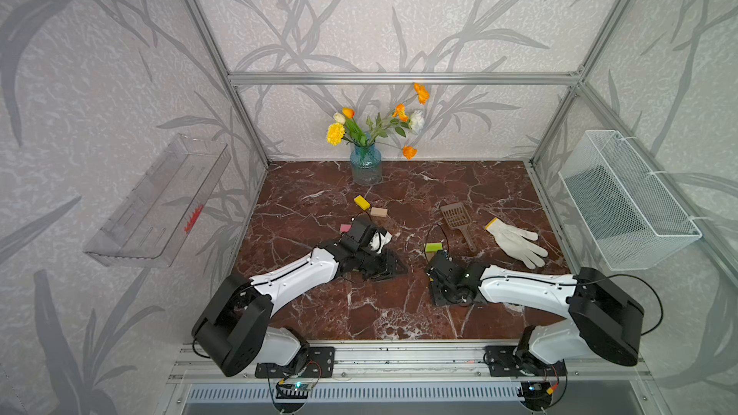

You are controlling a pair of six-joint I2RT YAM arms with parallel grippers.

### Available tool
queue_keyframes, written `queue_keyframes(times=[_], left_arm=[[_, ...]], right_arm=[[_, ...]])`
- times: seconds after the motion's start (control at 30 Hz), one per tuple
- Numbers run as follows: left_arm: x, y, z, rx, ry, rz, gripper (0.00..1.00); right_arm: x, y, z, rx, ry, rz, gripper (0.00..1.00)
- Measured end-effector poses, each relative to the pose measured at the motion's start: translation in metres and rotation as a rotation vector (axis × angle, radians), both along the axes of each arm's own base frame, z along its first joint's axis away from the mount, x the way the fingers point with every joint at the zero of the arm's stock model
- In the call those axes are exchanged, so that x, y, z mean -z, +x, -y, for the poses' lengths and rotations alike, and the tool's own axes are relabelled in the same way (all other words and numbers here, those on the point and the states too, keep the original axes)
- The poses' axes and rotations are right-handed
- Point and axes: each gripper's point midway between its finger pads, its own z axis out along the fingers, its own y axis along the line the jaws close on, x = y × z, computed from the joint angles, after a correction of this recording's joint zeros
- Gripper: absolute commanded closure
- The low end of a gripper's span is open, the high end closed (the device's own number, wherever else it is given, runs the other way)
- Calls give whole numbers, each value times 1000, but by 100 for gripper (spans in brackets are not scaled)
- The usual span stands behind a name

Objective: Assemble the letter c with building blocks
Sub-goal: Assemble the building block at the center of the board.

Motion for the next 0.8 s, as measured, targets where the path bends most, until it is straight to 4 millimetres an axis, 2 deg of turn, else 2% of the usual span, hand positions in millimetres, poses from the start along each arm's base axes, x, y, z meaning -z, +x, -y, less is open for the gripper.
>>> queue_keyframes(times=[0.8], left_arm=[[0, 1, 0, -4, 2, 0, 50]], right_arm=[[1, 4, 1, 13, -27, 6, 37]])
